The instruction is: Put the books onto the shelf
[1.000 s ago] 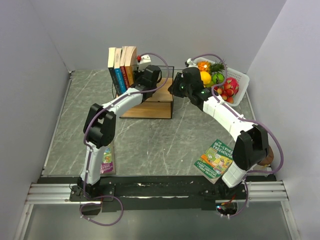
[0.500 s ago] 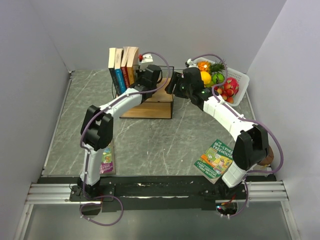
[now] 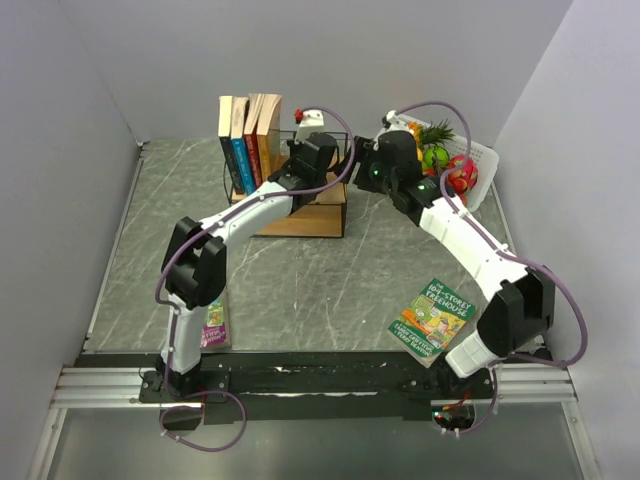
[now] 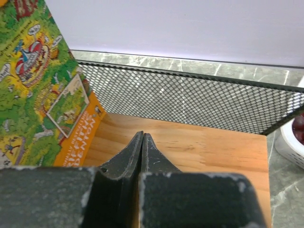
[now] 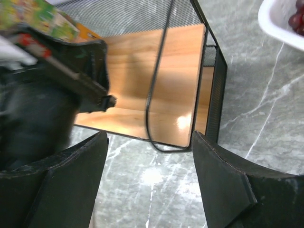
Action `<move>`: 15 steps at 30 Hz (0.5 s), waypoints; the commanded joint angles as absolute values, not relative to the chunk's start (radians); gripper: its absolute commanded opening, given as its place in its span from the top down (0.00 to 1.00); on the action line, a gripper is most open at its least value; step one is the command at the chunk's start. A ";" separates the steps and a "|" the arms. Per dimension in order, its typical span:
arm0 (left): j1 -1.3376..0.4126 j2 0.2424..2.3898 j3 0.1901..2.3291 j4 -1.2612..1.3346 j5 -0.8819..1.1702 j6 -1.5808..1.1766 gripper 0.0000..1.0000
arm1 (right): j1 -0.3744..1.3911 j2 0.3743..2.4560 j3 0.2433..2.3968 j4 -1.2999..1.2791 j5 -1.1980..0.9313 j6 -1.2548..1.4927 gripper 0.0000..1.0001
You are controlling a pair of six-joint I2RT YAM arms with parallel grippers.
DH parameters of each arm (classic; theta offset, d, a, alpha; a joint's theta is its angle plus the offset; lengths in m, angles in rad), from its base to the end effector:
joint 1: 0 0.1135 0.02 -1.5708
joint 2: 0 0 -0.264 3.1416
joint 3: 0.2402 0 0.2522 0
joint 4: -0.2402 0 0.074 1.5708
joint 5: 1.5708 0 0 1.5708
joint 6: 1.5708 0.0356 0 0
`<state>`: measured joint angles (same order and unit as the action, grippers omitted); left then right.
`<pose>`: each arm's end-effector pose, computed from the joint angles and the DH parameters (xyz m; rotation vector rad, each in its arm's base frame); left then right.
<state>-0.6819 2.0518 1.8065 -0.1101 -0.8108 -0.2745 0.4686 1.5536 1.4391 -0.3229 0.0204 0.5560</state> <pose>0.3941 -0.2867 0.3120 -0.1565 1.8074 0.1060 0.3259 0.1642 0.3627 0.1036 2.0629 0.6259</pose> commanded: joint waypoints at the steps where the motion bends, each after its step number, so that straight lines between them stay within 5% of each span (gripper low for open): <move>1: -0.678 1.979 1.819 -0.087 -0.838 -0.265 0.95 | 0.474 1.471 1.422 -0.314 0.049 0.549 0.21; 11: -0.744 1.844 1.773 -0.089 -0.864 -0.258 0.94 | 0.480 1.254 1.266 -0.342 0.060 0.603 0.18; 15: -0.825 1.712 1.653 -0.072 -0.868 -0.290 0.85 | 0.486 1.123 1.050 -0.360 0.087 0.649 0.14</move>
